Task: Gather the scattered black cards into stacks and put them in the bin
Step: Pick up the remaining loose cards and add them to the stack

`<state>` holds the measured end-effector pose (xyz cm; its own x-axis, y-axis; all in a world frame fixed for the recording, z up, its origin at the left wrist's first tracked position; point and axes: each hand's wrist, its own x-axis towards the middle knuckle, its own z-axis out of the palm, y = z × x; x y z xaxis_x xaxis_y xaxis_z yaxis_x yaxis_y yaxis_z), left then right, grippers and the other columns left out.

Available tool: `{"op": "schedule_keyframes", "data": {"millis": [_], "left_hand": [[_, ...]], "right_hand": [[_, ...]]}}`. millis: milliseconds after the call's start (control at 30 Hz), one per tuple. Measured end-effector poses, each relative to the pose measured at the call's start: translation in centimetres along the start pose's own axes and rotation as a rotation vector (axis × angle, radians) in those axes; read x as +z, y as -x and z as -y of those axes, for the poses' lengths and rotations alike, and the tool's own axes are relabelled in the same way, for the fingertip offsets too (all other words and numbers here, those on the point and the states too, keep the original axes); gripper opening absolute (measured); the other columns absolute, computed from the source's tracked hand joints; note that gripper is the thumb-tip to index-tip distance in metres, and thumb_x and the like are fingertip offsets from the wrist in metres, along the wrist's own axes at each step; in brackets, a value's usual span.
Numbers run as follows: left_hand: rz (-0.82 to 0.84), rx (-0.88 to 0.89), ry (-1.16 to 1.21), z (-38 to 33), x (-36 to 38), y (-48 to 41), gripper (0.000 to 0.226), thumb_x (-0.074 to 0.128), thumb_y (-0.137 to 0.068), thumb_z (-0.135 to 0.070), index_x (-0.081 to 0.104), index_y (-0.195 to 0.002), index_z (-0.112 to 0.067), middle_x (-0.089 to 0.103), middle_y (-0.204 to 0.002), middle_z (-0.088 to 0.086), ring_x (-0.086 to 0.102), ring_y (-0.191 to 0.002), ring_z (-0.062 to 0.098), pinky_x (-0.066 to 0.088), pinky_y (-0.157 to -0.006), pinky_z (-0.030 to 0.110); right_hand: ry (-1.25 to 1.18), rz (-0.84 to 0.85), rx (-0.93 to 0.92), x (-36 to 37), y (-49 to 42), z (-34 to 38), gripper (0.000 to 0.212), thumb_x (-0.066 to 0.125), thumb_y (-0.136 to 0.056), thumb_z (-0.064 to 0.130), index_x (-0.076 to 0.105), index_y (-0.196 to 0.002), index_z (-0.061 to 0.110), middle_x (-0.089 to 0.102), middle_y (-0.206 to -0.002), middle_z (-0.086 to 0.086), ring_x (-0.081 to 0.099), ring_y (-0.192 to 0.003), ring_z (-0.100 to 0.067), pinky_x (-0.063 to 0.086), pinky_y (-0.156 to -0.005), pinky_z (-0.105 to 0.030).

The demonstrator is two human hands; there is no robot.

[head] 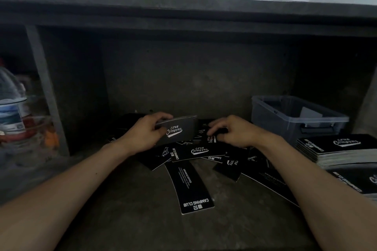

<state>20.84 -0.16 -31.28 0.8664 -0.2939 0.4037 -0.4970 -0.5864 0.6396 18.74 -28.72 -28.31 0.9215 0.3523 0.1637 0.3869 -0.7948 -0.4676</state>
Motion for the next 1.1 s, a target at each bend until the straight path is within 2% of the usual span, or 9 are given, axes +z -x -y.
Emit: {"op": "schedule_keyframes", "data": {"millis": [167, 233, 333, 533, 600, 700, 833, 933, 1100], "left_hand": [[0.014, -0.012, 0.040, -0.5, 0.1, 0.2, 0.029, 0.063, -0.096, -0.017, 0.063, -0.120, -0.035, 0.071, -0.114, -0.009, 0.067, -0.106, 0.008, 0.051, -0.103, 0.041], [0.053, -0.029, 0.078, -0.9, -0.1, 0.4, 0.028, 0.069, -0.091, -0.043, 0.063, -0.118, -0.040, 0.071, -0.111, -0.013, 0.068, -0.102, 0.003, 0.055, -0.097, 0.034], [0.116, -0.012, 0.044, -1.6, -0.3, 1.0, 0.067, 0.081, -0.065, -0.068, 0.061, -0.123, -0.041, 0.071, -0.110, -0.017, 0.068, -0.099, -0.004, 0.056, -0.084, 0.017], [0.076, 0.003, 0.025, -1.2, 0.0, 0.7, 0.039, 0.066, -0.095, -0.010, 0.059, -0.129, -0.026, 0.067, -0.121, 0.001, 0.069, -0.108, 0.027, 0.057, -0.094, 0.046], [0.055, 0.022, 0.037, -1.0, 0.1, 0.6, 0.036, 0.057, -0.098, -0.003, 0.061, -0.122, -0.030, 0.068, -0.121, -0.001, 0.066, -0.113, 0.023, 0.053, -0.099, 0.037], [0.040, 0.057, 0.013, -0.8, 0.2, 0.4, 0.045, 0.050, -0.097, 0.003, 0.060, -0.118, -0.036, 0.069, -0.119, -0.007, 0.064, -0.115, 0.011, 0.047, -0.099, 0.022], [0.089, 0.062, 0.028, -0.5, 0.2, 0.3, 0.053, 0.048, -0.099, 0.003, 0.060, -0.127, -0.040, 0.066, -0.128, -0.012, 0.060, -0.121, 0.005, 0.044, -0.111, 0.029], [0.112, 0.069, 0.012, -0.4, 0.1, 0.2, 0.054, 0.050, -0.098, 0.000, 0.059, -0.129, -0.042, 0.065, -0.132, -0.010, 0.060, -0.123, 0.006, 0.043, -0.113, 0.034], [0.110, 0.033, 0.059, -0.8, 0.1, 0.4, 0.045, 0.052, -0.100, -0.007, 0.061, -0.130, -0.039, 0.067, -0.129, -0.009, 0.062, -0.119, 0.006, 0.045, -0.111, 0.037]], "right_hand": [[0.098, 0.197, 0.068, -0.1, 0.4, 0.7, 0.051, 0.086, -0.054, 0.058, 0.072, -0.099, 0.039, 0.059, -0.124, 0.019, 0.054, -0.113, -0.001, 0.041, -0.091, -0.018], [0.074, 0.121, 0.043, -0.1, 0.3, 0.7, 0.051, 0.091, -0.049, 0.052, 0.069, -0.093, 0.038, 0.064, -0.107, 0.018, 0.058, -0.098, 0.001, 0.045, -0.079, -0.015], [-0.082, -0.140, -0.097, 1.0, -0.4, 1.0, 0.044, 0.094, -0.054, 0.027, 0.067, -0.088, 0.024, 0.065, -0.085, 0.012, 0.060, -0.080, -0.004, 0.043, -0.064, -0.013], [-0.076, -0.021, -0.054, 0.7, -0.6, -0.2, 0.057, 0.078, -0.077, 0.011, 0.059, -0.129, 0.021, 0.061, -0.125, 0.007, 0.055, -0.116, -0.005, 0.038, -0.092, -0.005], [0.021, 0.117, 0.051, 0.0, -0.1, -0.7, 0.056, 0.071, -0.081, 0.011, 0.057, -0.132, 0.030, 0.057, -0.133, 0.008, 0.054, -0.118, -0.007, 0.041, -0.098, -0.014], [0.168, 0.188, 0.156, -1.1, 0.4, -0.3, 0.058, 0.076, -0.075, 0.029, 0.057, -0.128, 0.045, 0.057, -0.130, 0.011, 0.056, -0.108, -0.007, 0.046, -0.092, -0.021], [0.318, 0.274, 0.279, -2.0, 1.1, 0.1, 0.077, 0.077, -0.058, 0.068, 0.056, -0.129, 0.046, 0.050, -0.137, 0.009, 0.051, -0.116, -0.010, 0.041, -0.095, -0.025], [0.237, 0.199, 0.274, -1.7, 1.3, 0.0, 0.067, 0.082, -0.050, 0.069, 0.068, -0.107, 0.038, 0.060, -0.113, 0.016, 0.056, -0.094, -0.003, 0.045, -0.078, -0.022], [0.073, -0.024, 0.086, -1.9, 1.2, 0.1, 0.036, 0.093, -0.055, 0.035, 0.070, -0.084, 0.029, 0.063, -0.083, 0.011, 0.059, -0.077, 0.001, 0.043, -0.063, -0.015]]}}
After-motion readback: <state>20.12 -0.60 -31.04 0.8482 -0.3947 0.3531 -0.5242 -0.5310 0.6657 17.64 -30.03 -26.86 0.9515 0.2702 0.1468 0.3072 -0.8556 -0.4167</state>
